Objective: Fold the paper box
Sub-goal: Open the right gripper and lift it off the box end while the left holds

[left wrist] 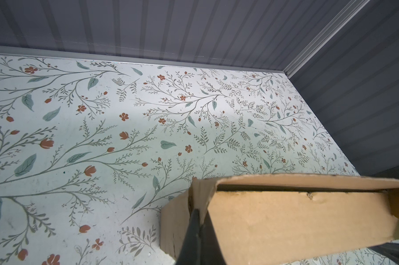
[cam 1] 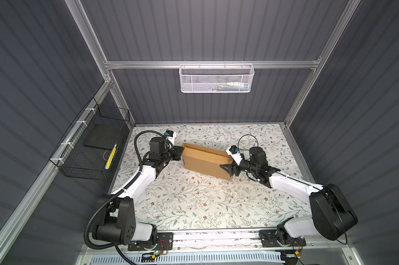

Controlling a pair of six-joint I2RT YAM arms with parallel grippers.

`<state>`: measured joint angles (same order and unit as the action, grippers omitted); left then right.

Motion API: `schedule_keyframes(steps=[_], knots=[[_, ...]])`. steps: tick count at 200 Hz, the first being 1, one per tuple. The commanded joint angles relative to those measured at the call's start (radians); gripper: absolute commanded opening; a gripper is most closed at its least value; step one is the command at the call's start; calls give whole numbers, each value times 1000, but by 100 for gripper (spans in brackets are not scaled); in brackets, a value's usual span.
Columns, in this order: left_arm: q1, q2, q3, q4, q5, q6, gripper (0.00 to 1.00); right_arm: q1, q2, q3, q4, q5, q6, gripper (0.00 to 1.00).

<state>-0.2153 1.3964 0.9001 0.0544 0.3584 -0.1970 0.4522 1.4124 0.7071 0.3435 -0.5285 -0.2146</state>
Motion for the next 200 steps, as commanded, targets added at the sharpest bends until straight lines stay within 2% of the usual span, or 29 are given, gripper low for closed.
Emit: schedule_keyframes(steps=[1, 129, 166, 188, 200], knots=[[-9, -5, -30, -61, -52, -20, 0, 1, -38, -32, 27, 65, 28, 71], [-57, 3, -37, -37, -113, -64, 0, -25, -203, -145, 22, 154, 65, 75], [-74, -11, -38, -37, -139, -82, 0, -24, -288, -147, -59, 169, 67, 75], [-82, -20, -39, -40, -155, -88, 0, -25, -396, -158, -104, 183, 86, 74], [-88, -23, -38, -41, -165, -93, 0, -26, -446, -163, -126, 252, 104, 72]])
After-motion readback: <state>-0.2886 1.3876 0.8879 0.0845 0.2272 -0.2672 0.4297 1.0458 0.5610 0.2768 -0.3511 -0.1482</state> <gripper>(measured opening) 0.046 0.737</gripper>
